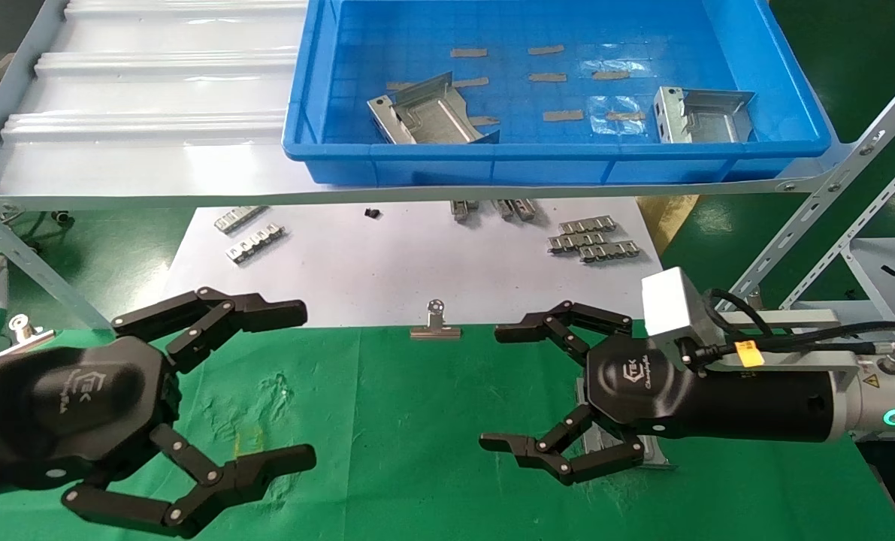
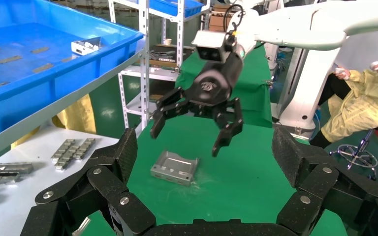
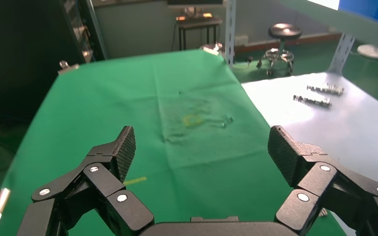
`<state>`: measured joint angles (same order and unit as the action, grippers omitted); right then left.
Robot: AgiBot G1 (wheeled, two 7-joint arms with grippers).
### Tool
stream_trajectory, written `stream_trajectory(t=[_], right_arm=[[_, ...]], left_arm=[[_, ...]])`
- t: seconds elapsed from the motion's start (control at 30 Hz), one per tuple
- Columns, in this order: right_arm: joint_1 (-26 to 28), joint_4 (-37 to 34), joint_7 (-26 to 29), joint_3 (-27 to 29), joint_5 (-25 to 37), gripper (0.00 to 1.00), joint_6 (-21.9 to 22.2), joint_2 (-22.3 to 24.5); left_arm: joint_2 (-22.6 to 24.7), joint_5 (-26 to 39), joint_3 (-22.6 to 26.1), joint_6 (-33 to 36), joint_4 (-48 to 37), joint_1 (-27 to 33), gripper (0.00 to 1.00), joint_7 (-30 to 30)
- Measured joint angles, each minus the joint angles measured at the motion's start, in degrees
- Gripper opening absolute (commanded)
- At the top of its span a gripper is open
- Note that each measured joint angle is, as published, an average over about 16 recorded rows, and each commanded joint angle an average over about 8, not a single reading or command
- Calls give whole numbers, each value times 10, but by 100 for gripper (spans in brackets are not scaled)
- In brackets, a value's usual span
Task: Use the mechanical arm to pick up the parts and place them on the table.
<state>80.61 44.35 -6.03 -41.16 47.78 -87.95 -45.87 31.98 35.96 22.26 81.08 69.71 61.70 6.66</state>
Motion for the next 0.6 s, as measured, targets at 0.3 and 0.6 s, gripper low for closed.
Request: stream_trajectory(t=[0.3,0.6], right_arm=[[-70,107,61,92,-22,100,8,40],[-132,202,116,174,-41,100,16,75]], left_arm=[[0,0,0,0,0,0,100,0],[0,0,0,0,0,0,100,0]])
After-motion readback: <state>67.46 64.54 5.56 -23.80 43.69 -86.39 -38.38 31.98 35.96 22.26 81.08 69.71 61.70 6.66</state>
